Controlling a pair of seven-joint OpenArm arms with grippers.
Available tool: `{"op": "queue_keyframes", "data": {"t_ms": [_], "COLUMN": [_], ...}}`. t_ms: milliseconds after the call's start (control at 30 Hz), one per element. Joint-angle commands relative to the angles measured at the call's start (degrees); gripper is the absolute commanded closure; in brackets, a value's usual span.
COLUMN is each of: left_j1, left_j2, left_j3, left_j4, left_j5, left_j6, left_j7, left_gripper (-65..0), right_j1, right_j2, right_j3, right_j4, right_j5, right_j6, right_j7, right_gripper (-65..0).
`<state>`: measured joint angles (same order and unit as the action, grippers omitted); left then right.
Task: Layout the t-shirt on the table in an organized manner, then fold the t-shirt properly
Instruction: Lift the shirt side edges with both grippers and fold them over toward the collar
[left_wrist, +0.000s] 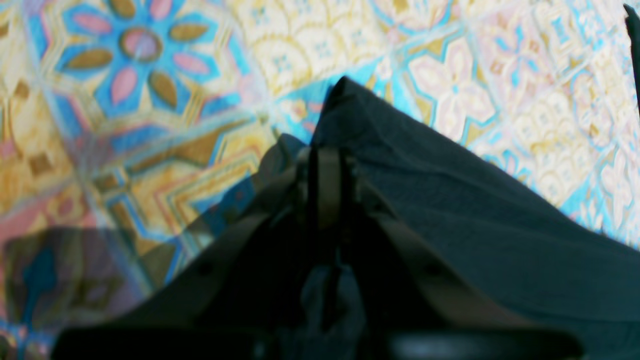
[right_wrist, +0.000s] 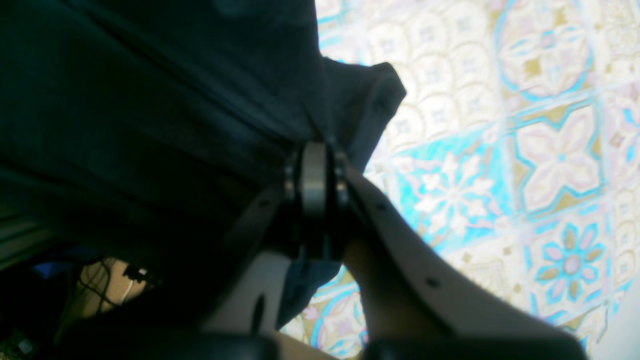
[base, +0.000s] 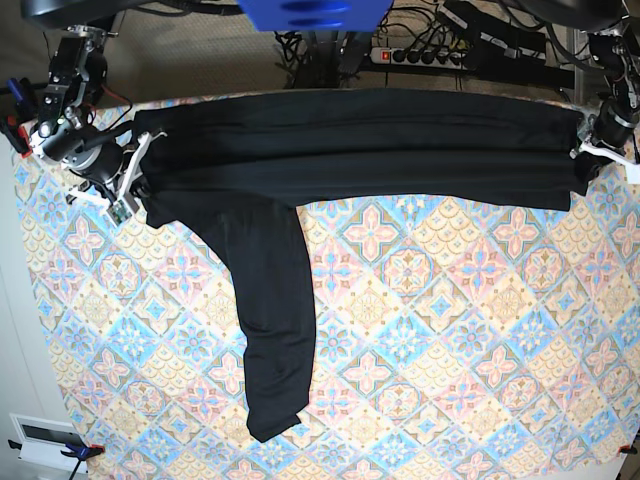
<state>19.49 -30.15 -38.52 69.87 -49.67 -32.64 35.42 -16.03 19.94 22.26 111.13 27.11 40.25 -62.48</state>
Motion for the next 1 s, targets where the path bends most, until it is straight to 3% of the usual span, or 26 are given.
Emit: {"op": "queue_keyframes", "data": {"t_ms": [0, 367, 533, 600, 700, 800, 967], "left_j1": [0.43, 1.31, 1.31, 1.48, 1.22, 0.95, -0.01], "left_j2": [-1.63, -0.22, -0.22, -0.22, -0.22, 0.04, 3.21], "left_j3": [-0.29, 1.47, 2.0, 2.08, 1.64, 1.56, -2.31], "left_j4": [0.95, 0.95, 0.95, 0.95, 0.95, 2.71, 8.51], "left_j5": [-0.48, 7.16, 7.25, 7.25, 6.9, 6.72, 6.64], "left_j6": [-0.02, 0.07, 0.34, 0.34, 0.34, 0.34, 0.34], "left_j7": [-1.53, -1.44, -1.44, -0.12, 3.48, 3.66, 3.66], "left_gripper": [-0.3, -0.4, -0.8, -3.9, -12.1, -18.8, -18.9], "right_j1": [-0.19, -1.07, -1.33, -1.33, -1.33, -1.33, -1.24], "right_j2": [1.29, 2.17, 2.6, 2.6, 2.6, 2.6, 2.6], "right_j3": [0.29, -2.88, -6.92, -7.01, -6.83, -6.39, -3.05], "right_j4": [0.82, 0.47, 0.47, 0.47, 0.74, 0.82, 1.44], "right_j5": [-0.08, -0.61, -7.47, -10.45, -11.68, -11.68, -11.68], "right_j6": [-0.25, -0.25, -0.25, -0.25, -0.25, -0.25, -0.25], "right_j7": [0.1, -2.09, -2.09, -2.09, -2.01, -1.57, -1.39], "right_gripper": [0.0, 0.0, 0.0, -0.1, -6.0, -14.6, -19.3]}}
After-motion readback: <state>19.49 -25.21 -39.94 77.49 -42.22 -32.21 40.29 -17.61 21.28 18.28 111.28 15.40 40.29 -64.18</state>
